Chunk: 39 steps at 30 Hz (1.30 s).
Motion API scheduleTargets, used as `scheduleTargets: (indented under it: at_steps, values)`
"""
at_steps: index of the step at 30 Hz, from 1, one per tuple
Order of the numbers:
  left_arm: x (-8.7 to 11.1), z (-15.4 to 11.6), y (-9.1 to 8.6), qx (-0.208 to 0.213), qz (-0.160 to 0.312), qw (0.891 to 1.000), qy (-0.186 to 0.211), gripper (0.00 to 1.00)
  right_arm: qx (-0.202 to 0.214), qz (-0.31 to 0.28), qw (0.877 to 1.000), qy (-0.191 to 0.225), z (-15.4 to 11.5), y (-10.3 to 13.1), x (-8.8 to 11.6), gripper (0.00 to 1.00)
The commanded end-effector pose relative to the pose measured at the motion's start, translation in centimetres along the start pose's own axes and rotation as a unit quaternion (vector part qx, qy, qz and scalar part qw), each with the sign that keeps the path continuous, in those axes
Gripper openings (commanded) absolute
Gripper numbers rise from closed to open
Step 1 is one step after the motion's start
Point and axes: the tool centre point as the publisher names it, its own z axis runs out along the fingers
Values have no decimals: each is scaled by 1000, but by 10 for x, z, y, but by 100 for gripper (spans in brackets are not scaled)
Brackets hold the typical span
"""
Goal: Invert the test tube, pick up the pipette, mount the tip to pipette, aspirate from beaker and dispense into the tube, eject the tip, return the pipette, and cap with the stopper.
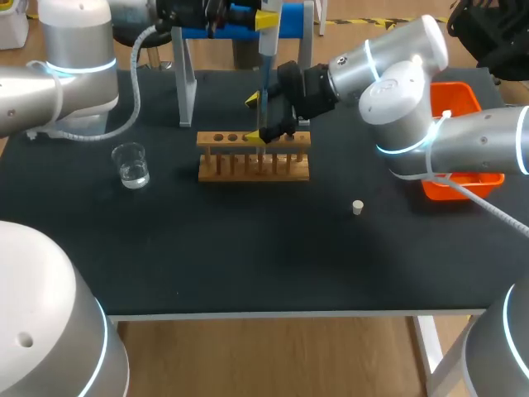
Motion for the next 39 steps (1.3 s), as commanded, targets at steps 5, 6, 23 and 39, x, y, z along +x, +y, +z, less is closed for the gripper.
scheduleTargets:
  at_steps: [5, 6, 23, 39]
  values:
    - [6, 0, -7, -7, 1, 1000, -6, 0, 1, 0, 1000, 3, 0, 0, -2, 100]
    - [6, 0, -8, -8, 1, 1000, -6, 0, 1, 0, 1000, 3, 0, 0, -2, 100]
    - [12, 1, -15, -7, 9, 1000, -11, 0, 1, 0, 1000, 3, 0, 0, -2, 100]
    - [14, 3, -21, -6, 11, 1000, -16, 0, 1, 0, 1000, 3, 0, 0, -2, 100]
